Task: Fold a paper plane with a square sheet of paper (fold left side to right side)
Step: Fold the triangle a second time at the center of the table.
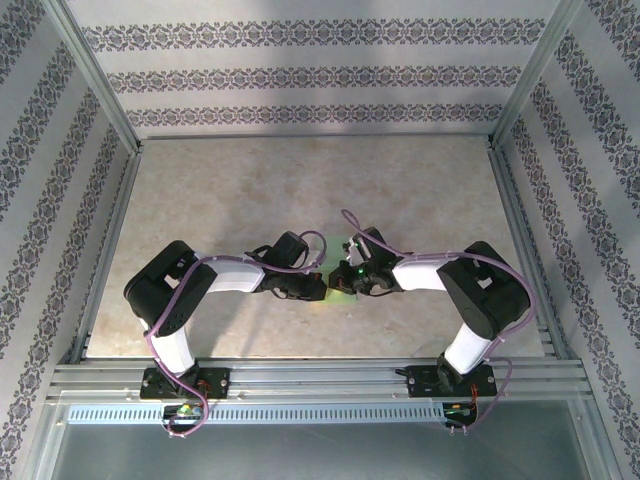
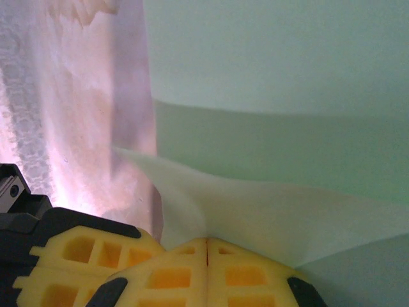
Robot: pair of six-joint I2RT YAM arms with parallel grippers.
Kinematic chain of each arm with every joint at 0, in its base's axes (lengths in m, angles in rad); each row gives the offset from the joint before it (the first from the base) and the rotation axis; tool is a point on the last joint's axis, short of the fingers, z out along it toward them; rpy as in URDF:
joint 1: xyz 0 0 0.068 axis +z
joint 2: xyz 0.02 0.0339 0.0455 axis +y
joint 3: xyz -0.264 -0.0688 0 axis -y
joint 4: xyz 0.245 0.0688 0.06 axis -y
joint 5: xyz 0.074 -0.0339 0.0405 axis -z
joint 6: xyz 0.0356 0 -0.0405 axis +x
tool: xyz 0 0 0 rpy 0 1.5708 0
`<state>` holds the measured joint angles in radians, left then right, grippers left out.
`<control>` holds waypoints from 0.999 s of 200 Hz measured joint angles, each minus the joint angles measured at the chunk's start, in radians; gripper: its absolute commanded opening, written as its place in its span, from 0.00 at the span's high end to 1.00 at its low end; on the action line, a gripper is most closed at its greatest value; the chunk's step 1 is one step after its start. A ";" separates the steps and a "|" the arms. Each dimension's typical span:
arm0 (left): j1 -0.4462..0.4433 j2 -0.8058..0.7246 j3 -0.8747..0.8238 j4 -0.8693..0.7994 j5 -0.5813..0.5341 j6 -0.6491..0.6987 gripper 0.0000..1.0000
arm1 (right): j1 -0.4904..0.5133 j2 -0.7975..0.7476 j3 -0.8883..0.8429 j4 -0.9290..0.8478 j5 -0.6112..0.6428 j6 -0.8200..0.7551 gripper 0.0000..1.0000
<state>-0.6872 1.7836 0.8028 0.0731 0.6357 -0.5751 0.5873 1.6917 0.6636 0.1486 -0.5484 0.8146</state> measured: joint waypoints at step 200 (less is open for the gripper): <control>0.000 0.019 0.005 0.038 0.008 0.003 1.00 | -0.240 0.024 0.043 -0.089 -0.063 -0.146 1.00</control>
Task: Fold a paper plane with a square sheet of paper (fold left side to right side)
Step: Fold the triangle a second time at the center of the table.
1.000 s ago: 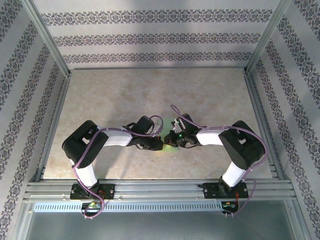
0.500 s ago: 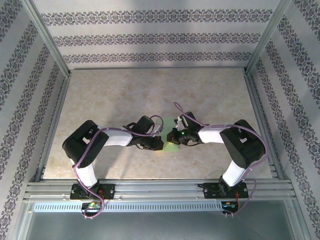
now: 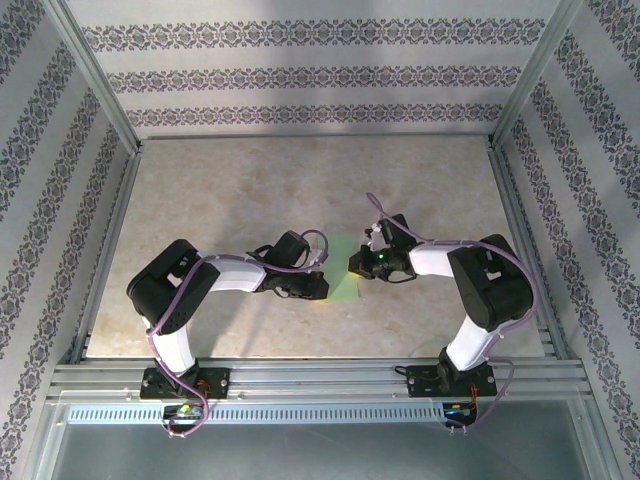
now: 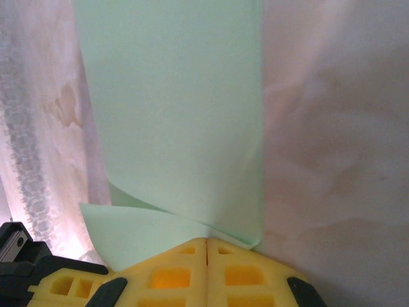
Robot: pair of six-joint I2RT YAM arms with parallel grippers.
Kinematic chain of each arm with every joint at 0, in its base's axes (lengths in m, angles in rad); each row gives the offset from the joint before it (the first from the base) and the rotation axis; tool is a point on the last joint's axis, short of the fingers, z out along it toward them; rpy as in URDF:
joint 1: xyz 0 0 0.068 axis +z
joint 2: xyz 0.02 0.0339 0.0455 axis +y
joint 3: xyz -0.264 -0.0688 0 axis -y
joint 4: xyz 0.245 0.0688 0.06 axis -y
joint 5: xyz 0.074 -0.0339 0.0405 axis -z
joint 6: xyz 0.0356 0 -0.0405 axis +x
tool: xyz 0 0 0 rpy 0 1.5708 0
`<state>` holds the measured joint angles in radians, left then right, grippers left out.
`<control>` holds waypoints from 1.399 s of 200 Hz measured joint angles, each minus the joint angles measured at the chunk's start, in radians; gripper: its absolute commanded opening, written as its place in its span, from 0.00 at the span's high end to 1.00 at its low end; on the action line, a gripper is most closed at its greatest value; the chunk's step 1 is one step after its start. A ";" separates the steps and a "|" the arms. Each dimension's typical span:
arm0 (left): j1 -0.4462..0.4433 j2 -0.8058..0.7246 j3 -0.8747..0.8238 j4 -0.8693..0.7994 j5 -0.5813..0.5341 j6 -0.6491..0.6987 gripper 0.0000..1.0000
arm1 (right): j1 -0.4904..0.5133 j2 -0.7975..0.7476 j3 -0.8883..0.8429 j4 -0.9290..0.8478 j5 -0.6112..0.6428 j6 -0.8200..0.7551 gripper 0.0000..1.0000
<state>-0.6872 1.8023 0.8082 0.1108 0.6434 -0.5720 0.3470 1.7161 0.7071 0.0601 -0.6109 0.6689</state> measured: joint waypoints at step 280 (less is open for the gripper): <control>-0.005 0.000 0.071 -0.068 -0.006 0.010 0.96 | 0.102 0.018 0.050 -0.052 0.034 0.035 1.00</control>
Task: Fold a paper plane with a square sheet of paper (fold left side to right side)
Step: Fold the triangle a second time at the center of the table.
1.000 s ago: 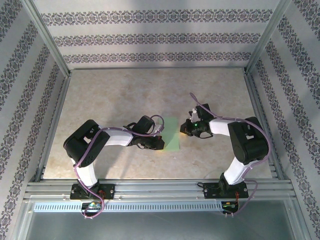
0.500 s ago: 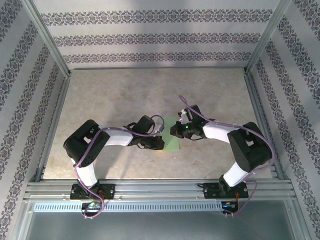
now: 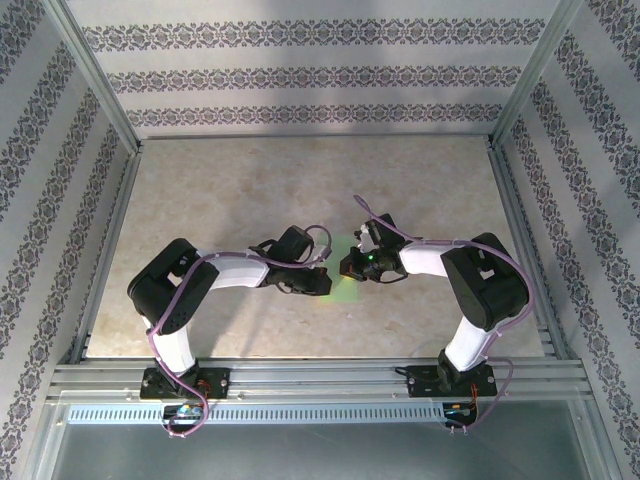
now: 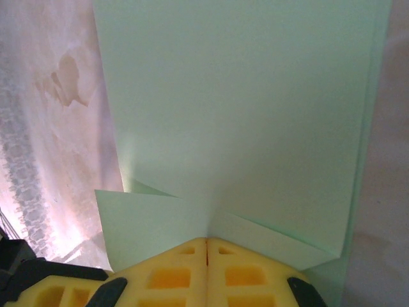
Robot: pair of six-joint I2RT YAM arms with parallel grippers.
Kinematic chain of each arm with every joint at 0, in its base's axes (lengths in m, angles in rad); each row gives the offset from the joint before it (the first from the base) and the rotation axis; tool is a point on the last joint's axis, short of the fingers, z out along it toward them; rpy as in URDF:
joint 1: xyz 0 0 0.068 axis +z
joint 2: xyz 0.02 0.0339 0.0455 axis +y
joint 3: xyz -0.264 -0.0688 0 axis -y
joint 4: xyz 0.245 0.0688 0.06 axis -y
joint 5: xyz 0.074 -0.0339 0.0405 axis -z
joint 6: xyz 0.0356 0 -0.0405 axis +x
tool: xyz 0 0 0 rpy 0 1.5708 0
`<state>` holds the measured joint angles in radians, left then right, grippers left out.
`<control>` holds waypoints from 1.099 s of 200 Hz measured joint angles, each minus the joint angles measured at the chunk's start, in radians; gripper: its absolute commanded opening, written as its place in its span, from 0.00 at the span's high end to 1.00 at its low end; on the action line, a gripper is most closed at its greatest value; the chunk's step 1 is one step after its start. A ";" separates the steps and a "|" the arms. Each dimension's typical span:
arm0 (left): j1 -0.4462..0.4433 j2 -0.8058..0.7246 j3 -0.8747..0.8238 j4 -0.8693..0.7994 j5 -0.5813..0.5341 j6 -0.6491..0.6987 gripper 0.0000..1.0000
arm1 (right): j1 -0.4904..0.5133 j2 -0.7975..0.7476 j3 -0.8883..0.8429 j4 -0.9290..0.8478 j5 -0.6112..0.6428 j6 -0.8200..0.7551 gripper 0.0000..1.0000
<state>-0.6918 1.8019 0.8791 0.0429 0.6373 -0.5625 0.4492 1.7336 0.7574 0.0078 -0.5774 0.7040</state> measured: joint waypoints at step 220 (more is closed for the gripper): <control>0.013 0.037 -0.008 0.010 0.044 0.011 0.97 | 0.000 0.011 0.019 -0.031 -0.002 -0.037 1.00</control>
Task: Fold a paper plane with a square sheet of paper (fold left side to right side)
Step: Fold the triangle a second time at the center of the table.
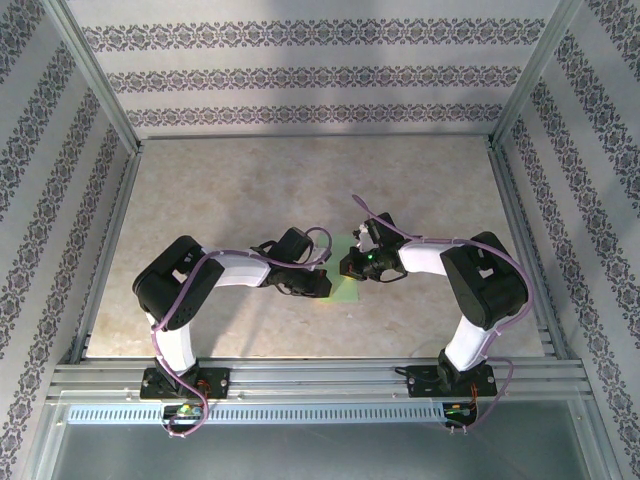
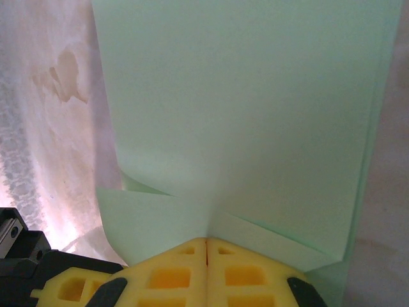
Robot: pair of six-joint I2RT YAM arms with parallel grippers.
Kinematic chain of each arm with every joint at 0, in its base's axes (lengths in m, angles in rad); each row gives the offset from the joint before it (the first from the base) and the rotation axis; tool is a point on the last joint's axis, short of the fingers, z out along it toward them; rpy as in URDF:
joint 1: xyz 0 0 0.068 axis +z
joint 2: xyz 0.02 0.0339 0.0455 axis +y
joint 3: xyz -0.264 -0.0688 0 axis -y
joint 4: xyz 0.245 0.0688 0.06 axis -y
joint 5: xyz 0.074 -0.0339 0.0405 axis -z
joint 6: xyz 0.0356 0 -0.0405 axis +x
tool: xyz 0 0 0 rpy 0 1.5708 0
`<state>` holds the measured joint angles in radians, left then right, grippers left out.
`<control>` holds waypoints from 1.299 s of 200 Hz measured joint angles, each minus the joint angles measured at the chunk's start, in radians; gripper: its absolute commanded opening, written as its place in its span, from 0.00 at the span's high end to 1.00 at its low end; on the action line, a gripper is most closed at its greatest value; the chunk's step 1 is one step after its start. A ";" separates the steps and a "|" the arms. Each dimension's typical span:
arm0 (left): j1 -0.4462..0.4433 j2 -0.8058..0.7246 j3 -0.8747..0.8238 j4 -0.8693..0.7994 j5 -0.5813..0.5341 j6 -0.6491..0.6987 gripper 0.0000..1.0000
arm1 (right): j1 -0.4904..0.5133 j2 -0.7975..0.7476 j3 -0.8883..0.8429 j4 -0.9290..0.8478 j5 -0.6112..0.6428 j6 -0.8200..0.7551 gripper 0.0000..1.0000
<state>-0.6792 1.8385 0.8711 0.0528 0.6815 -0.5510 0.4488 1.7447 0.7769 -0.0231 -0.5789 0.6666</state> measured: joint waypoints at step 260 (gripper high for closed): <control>-0.016 -0.052 -0.076 0.014 0.018 0.020 0.97 | -0.015 0.006 0.000 -0.004 -0.017 -0.019 1.00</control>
<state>-0.6956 1.7863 0.7948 0.0673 0.6991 -0.5312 0.4339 1.7504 0.7773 -0.0269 -0.5961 0.6472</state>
